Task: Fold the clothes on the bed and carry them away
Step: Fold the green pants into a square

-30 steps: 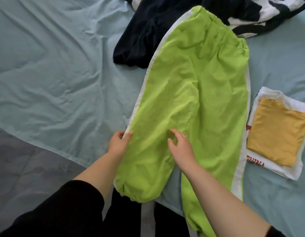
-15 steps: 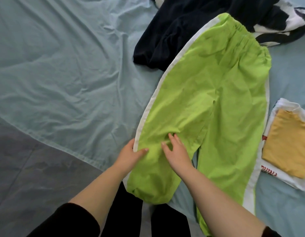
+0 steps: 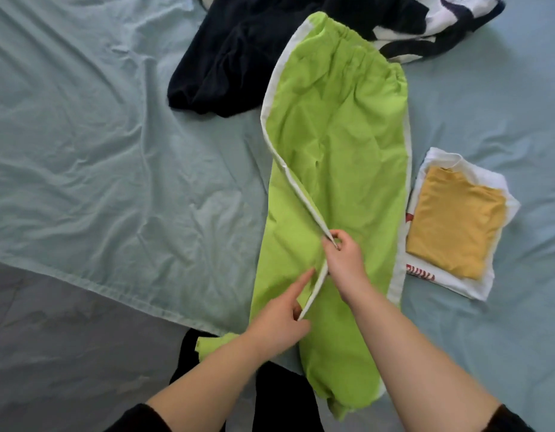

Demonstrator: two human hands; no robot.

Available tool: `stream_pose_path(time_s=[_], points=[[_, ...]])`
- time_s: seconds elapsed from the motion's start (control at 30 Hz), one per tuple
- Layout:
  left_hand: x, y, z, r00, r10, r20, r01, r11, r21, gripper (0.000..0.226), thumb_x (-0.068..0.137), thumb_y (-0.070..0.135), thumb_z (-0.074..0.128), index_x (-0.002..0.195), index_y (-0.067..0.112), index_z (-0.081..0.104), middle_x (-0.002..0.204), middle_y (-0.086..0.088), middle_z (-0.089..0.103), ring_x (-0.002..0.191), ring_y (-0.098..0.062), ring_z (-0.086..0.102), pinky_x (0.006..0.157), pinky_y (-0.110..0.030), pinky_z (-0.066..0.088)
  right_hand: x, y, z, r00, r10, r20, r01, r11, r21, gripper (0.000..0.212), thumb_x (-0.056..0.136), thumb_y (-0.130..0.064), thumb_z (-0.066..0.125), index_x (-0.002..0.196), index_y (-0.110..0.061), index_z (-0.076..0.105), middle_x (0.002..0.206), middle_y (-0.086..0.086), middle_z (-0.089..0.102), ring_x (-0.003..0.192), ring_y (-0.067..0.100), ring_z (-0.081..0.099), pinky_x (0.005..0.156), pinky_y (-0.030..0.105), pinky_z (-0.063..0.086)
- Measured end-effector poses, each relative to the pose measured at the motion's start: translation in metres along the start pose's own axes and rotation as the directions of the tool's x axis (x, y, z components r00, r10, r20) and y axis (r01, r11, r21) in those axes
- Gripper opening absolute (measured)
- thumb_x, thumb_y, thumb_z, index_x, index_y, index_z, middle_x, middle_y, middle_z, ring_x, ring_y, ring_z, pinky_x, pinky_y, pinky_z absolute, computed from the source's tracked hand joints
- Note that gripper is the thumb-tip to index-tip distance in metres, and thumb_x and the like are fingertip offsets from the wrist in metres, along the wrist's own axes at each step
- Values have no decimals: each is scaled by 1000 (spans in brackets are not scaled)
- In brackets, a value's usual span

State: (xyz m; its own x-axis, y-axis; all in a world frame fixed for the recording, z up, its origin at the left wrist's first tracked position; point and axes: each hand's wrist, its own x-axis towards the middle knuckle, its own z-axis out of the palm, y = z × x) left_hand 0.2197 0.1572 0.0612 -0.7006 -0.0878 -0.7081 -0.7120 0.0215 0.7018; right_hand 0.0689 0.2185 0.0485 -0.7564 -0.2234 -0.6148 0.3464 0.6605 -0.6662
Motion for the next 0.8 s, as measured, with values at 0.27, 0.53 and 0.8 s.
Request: stream_pose_path(time_s=[0.27,0.53,0.8], points=[[22,24,130,986,33,161,-85,942,324,92,79,16,54,147,55,6,108,2,51,85,-14,55,76,-29,46,23,71,-128,981,137,-140,-102,968,230,5,89,-16,66,89,-20,62,88,8,68,70,17,63,68,31,54],[35,5,190,987,-34,154,-29,921,388,91,84,12,54,153,40,2,116,-12,50,97,-29,57,80,-27,41,-1,141,-148,964,249,96,-251,968,9,10,89,-9,65,81,-13,60,90,18,66,80,29,63,86,49,52],[38,-6,131,884,-33,-466,139,971,194,29,88,37,65,114,39,52,99,8,54,76,-8,56,65,-29,47,-7,172,-157,978,199,-69,-207,969,-136,20,81,-25,75,94,-15,64,89,1,64,86,20,61,81,34,49]])
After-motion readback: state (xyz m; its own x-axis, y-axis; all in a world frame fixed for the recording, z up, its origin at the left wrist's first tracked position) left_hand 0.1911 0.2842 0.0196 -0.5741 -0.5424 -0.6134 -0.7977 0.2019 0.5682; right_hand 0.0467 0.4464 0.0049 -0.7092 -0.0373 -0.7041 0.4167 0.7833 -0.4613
